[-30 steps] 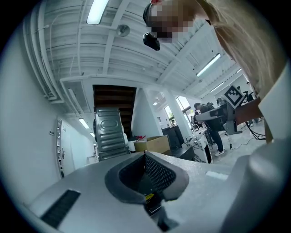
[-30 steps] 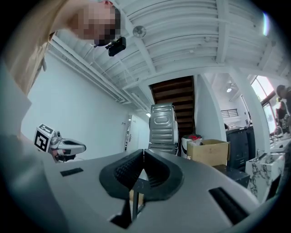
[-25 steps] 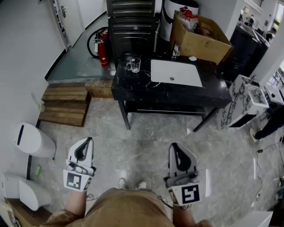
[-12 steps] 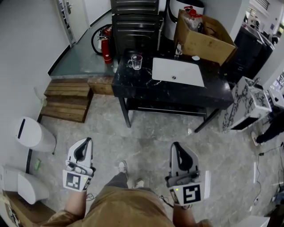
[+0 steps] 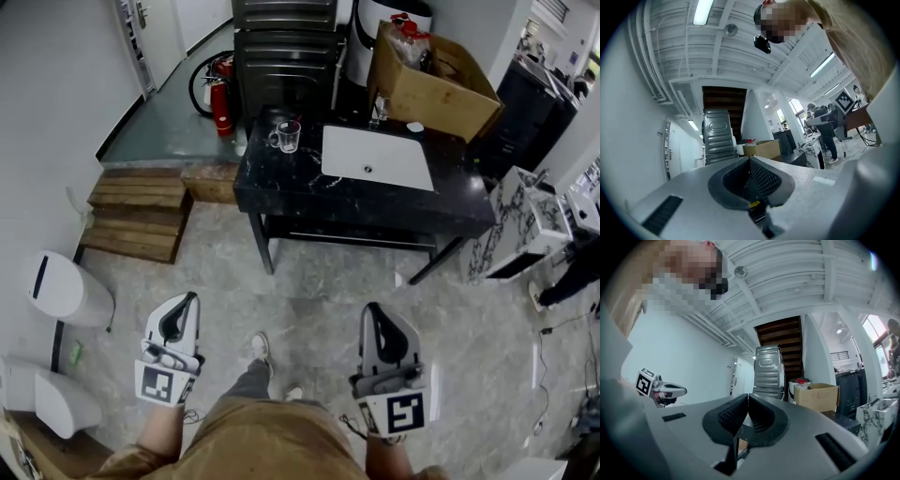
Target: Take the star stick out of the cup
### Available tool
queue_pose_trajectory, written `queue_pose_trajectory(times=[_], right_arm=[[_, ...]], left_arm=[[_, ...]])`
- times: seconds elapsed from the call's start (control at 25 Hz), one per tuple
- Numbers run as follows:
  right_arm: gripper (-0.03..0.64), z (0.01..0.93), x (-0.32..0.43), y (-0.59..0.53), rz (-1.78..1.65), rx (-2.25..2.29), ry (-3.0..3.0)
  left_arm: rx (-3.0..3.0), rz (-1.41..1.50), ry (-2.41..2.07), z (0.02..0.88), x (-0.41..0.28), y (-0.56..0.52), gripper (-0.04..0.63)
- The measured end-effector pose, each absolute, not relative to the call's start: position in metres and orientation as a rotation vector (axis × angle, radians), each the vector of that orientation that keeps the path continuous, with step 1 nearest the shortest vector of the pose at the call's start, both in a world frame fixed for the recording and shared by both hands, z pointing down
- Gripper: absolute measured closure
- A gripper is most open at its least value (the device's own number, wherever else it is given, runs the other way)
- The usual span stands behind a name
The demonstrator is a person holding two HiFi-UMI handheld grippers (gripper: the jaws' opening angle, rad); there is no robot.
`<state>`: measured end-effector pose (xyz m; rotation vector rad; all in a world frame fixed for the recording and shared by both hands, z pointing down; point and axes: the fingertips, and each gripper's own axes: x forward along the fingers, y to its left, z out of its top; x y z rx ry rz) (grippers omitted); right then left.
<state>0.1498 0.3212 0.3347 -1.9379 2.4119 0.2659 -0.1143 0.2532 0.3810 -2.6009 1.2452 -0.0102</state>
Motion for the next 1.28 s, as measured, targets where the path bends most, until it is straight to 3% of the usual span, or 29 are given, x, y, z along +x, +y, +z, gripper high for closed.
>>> queue_pose_trajectory(times=[1.28], right_arm=[[0.614,0.322,0.072,0.087,0.283,-2.028,2.432]], left_arm=[[-2.769,0.051,1.129,0.398,-0.155,0.012,0.595]])
